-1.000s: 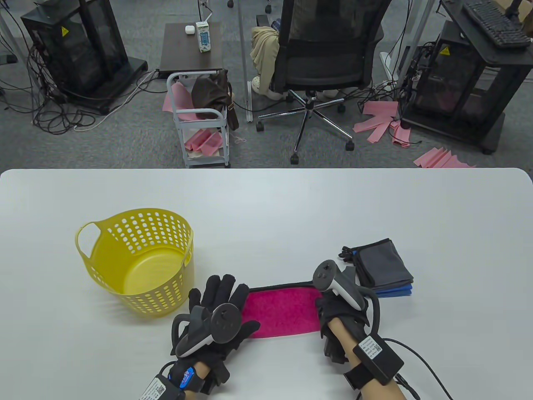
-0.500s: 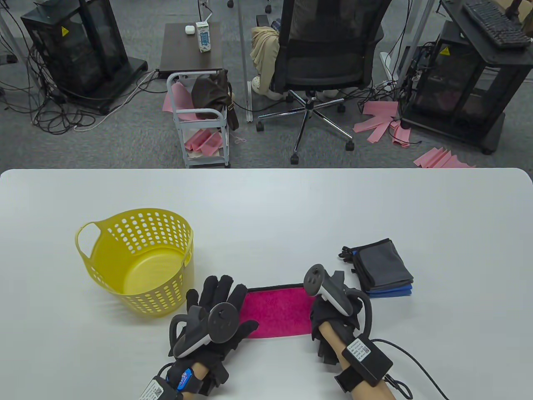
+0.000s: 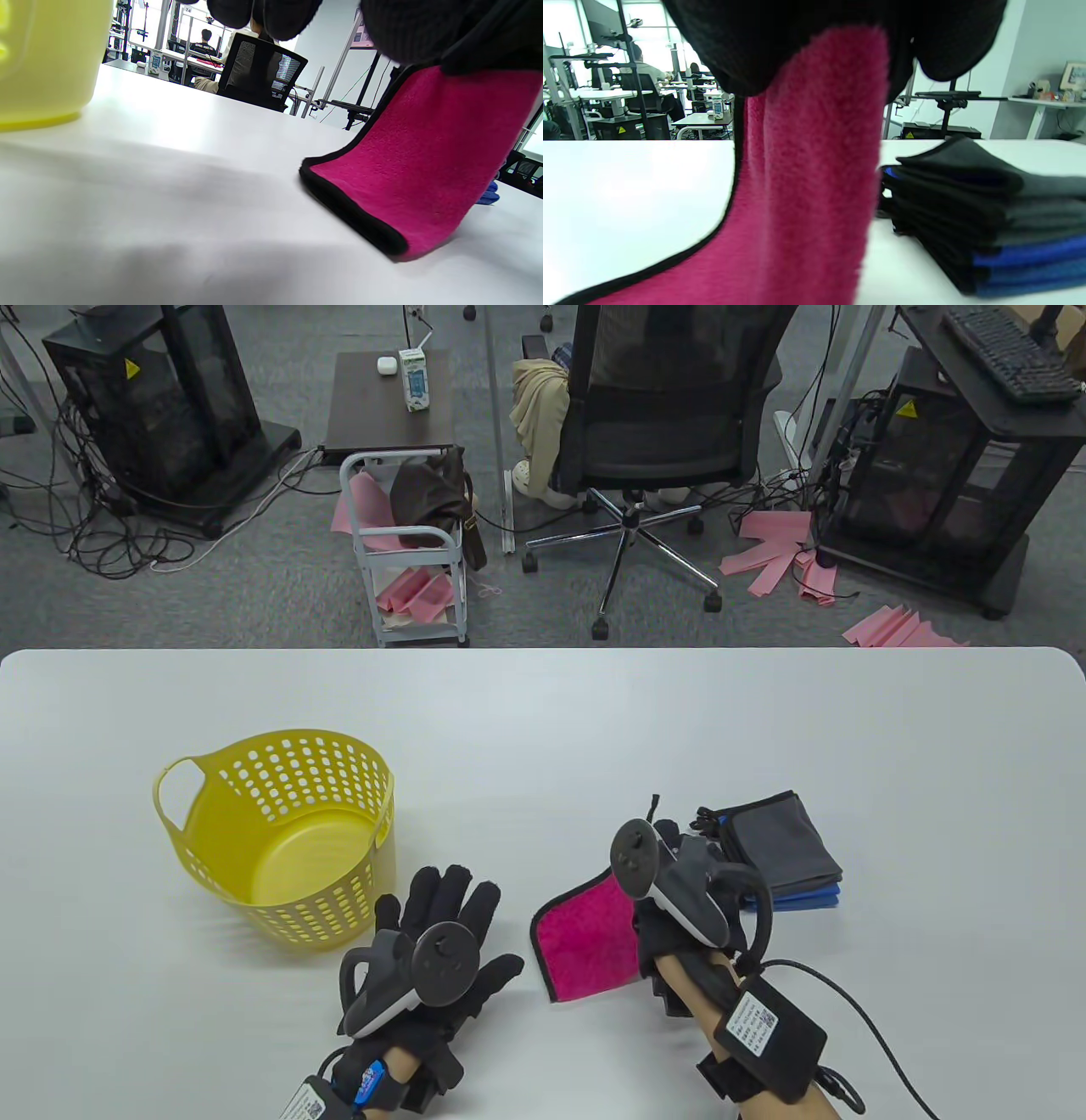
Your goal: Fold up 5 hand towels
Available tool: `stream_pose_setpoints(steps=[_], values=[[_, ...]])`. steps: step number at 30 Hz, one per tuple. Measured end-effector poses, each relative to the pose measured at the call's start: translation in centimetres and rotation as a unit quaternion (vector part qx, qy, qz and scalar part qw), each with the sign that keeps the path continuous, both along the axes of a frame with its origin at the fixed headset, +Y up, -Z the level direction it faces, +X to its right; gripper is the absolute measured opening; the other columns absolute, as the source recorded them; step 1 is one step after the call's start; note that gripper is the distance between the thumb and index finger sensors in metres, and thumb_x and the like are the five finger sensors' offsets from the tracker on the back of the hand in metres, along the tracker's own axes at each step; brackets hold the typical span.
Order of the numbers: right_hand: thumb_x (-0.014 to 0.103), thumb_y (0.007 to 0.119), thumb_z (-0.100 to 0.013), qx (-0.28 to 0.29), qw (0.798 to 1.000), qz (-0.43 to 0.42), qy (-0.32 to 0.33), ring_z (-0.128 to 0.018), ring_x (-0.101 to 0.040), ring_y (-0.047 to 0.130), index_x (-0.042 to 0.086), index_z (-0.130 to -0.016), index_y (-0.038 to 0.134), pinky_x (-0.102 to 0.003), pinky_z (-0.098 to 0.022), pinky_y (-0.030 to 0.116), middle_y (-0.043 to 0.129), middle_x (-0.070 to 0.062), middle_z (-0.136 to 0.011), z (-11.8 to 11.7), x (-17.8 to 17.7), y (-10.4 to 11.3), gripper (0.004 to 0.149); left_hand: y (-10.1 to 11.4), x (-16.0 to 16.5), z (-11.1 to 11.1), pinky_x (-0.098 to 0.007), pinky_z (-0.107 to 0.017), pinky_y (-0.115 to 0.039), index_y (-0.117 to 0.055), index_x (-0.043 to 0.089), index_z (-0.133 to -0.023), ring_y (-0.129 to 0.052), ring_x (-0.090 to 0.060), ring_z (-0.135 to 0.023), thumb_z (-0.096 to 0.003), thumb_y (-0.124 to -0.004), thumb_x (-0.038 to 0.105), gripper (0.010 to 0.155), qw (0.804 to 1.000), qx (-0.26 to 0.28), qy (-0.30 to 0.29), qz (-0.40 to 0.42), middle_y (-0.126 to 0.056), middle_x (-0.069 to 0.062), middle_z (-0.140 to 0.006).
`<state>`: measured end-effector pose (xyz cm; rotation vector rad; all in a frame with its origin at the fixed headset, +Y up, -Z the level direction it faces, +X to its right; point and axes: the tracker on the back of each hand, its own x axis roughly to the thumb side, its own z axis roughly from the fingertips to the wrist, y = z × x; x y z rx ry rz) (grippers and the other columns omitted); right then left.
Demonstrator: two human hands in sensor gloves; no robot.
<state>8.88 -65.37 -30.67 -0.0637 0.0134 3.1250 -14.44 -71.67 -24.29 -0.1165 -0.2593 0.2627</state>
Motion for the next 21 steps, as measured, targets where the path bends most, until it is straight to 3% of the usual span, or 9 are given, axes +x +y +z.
stream_pose_setpoints(steps=[4, 10, 16, 21], values=[[0.027, 0.081, -0.057, -0.001, 0.999, 0.006, 0.031, -0.064, -0.033, 0.088, 0.009, -0.097, 0.058, -0.059, -0.057, 0.072, 0.083, -0.009, -0.084, 0.6, -2.2, -0.5, 0.05, 0.0, -0.1, 0.0, -0.08, -0.074, -0.027, -0.038, 0.031, -0.121, -0.031, -0.049, -0.118, -0.0488, -0.06, 0.071, 0.085, 1.0, 0.0, 0.0, 0.002, -0.033, -0.013, -0.129], [0.027, 0.079, -0.057, -0.051, 0.996, -0.011, 0.071, -0.064, -0.033, 0.089, 0.008, -0.097, 0.058, -0.059, -0.057, 0.073, 0.083, -0.009, -0.085, 1.8, -5.0, -4.3, 0.049, -0.1, 0.0, 0.0, -0.079, -0.074, -0.027, -0.038, 0.031, -0.121, -0.031, -0.048, -0.118, -0.0489, -0.06, 0.071, 0.085, 1.0, -0.002, -0.002, 0.0, -0.032, -0.013, -0.129], [0.029, 0.078, -0.057, -0.097, 0.99, -0.066, 0.08, -0.064, -0.032, 0.09, 0.008, -0.098, 0.058, -0.057, -0.057, 0.075, 0.084, -0.008, -0.085, 1.8, -5.9, -6.5, 0.05, -0.1, 0.0, 0.0, -0.079, -0.074, -0.027, -0.038, 0.03, -0.121, -0.031, -0.049, -0.118, -0.049, -0.06, 0.071, 0.085, 1.0, -0.005, -0.005, 0.0, -0.032, -0.014, -0.129], [0.032, 0.066, -0.061, -0.192, 0.961, -0.18, 0.088, -0.071, -0.038, 0.09, 0.001, -0.102, 0.055, -0.059, -0.057, 0.075, 0.082, -0.017, -0.093, 0.8, -4.7, -7.4, 0.052, -0.1, 0.0, 0.1, -0.079, -0.074, -0.027, -0.039, 0.028, -0.121, -0.031, -0.049, -0.118, -0.0489, -0.06, 0.071, 0.086, 1.0, -0.004, -0.006, -0.001, -0.032, -0.014, -0.129]])
